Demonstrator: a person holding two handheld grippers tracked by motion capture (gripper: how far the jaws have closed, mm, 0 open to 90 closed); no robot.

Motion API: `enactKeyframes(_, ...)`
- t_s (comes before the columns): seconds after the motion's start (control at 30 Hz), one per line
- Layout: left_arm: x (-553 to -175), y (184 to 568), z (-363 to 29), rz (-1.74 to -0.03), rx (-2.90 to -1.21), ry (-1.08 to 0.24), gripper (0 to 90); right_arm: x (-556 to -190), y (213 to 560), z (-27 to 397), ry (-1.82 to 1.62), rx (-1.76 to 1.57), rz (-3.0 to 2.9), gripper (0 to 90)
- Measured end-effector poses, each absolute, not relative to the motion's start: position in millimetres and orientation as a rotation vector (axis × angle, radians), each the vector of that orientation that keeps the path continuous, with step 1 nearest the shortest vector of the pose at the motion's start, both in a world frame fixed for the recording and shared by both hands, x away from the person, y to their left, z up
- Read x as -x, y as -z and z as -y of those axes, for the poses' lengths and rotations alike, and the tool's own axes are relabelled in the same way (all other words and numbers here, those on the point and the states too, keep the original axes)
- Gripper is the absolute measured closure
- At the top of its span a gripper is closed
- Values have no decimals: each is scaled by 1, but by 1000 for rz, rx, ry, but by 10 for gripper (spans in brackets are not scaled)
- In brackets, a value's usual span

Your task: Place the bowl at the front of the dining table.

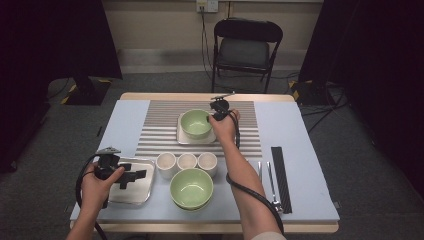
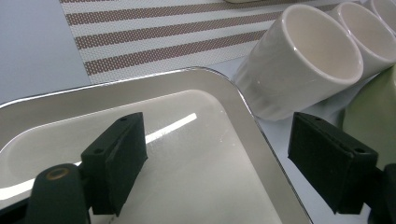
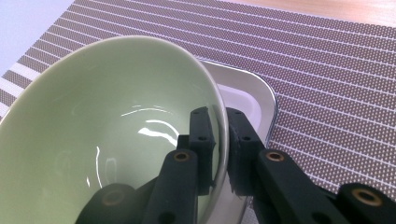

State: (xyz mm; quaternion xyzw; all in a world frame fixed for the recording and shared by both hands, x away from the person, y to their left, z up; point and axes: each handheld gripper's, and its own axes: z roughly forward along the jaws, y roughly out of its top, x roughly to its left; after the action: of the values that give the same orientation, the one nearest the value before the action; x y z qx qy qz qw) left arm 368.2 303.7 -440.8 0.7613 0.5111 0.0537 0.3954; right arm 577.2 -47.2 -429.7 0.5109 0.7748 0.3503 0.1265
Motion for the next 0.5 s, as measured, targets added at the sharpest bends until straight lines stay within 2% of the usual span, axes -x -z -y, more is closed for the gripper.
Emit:
enactKeyframes(0.13, -368, 441, -303, -1295, -1933, -136, 191, -577, 429, 48, -1010, -1486, -2266, 778)
enactKeyframes(0.5, -368, 441, -302, -1294, -1935, -137, 191, -576, 426, 49, -1019, -1489, -2274, 591)
